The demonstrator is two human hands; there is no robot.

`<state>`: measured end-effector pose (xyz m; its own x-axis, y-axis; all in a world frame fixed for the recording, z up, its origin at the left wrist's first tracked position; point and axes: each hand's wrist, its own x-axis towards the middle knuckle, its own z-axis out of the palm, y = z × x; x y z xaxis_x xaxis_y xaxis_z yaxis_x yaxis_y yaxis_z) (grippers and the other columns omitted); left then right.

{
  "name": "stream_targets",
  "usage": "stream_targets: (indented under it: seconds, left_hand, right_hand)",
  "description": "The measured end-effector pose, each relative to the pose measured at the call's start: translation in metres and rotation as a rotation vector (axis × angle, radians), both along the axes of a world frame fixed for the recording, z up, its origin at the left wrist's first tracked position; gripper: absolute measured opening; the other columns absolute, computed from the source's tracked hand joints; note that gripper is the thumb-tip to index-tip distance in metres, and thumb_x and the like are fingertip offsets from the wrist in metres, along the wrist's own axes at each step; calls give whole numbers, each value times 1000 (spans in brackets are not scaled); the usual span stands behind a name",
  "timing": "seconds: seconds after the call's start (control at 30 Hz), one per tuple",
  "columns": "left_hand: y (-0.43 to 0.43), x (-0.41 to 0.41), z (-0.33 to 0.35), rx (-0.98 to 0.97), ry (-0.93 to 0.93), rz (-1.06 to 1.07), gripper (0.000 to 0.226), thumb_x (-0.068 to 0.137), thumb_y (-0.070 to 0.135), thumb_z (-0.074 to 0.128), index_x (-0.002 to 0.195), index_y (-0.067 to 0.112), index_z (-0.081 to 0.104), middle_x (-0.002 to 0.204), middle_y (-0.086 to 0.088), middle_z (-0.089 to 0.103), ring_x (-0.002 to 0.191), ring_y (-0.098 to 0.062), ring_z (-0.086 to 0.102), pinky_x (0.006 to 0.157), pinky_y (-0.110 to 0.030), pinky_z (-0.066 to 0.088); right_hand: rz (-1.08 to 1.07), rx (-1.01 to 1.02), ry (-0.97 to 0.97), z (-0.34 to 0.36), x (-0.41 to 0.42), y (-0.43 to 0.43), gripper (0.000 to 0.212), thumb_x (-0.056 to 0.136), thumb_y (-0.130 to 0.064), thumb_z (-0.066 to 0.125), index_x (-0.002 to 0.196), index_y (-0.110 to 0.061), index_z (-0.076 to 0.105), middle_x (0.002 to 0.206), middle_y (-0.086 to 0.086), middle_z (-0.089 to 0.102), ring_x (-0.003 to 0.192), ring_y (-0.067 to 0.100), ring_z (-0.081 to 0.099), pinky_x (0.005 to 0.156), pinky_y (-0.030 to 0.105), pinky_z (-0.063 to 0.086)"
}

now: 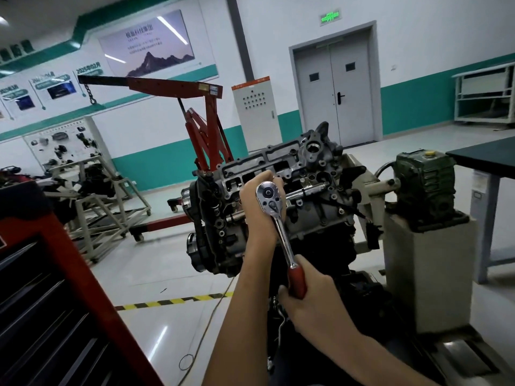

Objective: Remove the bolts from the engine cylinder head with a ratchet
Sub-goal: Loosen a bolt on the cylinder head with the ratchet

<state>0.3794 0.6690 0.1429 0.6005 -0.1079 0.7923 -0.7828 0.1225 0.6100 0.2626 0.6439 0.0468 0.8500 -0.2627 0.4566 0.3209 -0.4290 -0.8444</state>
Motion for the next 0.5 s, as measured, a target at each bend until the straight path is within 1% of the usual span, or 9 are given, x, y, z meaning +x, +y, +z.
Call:
stream_targets:
  seconds: [0.07,0.13,0.17,0.27,0.33,0.37,0.4,0.43,0.5]
  left_hand:
    - [1,1,0,20,-14,-10,37,87,-11,52,56,1,37,51,7,30,47,-2,27,48,-18,26]
    - [6,4,1,102,-53,-17,37,87,-3,54,55,0,35,54,-5,29,52,-11,27,52,-28,24]
    - [10,6,3,153,-64,-15,36,84,2,53,53,3,34,53,-5,29,53,-14,27,53,-30,23]
    - [21,9,12,299,-82,-17,35,76,9,53,51,23,32,48,7,28,53,-14,27,53,-33,27]
    - [22,7,16,376,-106,-5,31,72,11,52,50,27,35,46,11,30,52,-8,25,53,-30,26]
    - [21,5,17,378,-112,-1,28,71,11,52,50,26,39,46,10,33,51,-6,25,52,-28,25]
    - [19,4,17,352,-108,-3,28,70,10,51,50,26,39,46,9,34,50,-6,25,52,-28,25]
    - [17,4,16,306,-99,-9,32,71,8,50,50,27,35,46,9,32,49,-7,25,52,-28,24]
    - [13,5,10,219,-93,-6,37,75,4,48,50,23,29,47,7,28,49,-12,24,51,-31,22]
  right_hand:
    - [14,19,-9,2,0,3,25,78,-5,60,71,-20,41,54,-2,42,41,6,38,42,15,36]
    - [-1,-124,-9,14,-6,-23,28,75,-1,59,69,-22,42,51,-5,41,39,6,39,41,13,33]
    - [-3,-239,6,23,-10,-42,27,74,-2,59,70,-24,44,51,-6,44,39,6,41,41,14,34]
    - [-23,-688,73,67,-8,-106,25,78,-5,59,86,-27,49,59,-8,52,42,0,50,43,14,41]
    - [-124,-975,53,99,-1,-135,19,81,-10,58,92,-24,52,59,-12,51,48,-2,53,44,14,43]
    - [-178,-1060,21,110,2,-143,16,82,-13,57,92,-24,52,59,-13,50,50,-2,52,46,12,41]
    - [-208,-1085,1,113,4,-145,14,81,-14,57,91,-23,52,58,-14,49,52,-3,52,47,11,40]
    - [-213,-1053,6,108,5,-143,15,81,-12,57,92,-21,53,59,-14,49,51,-3,52,46,13,42]
    - [-175,-843,20,78,0,-122,18,79,-7,60,91,-18,53,59,-14,48,45,-2,51,44,13,45]
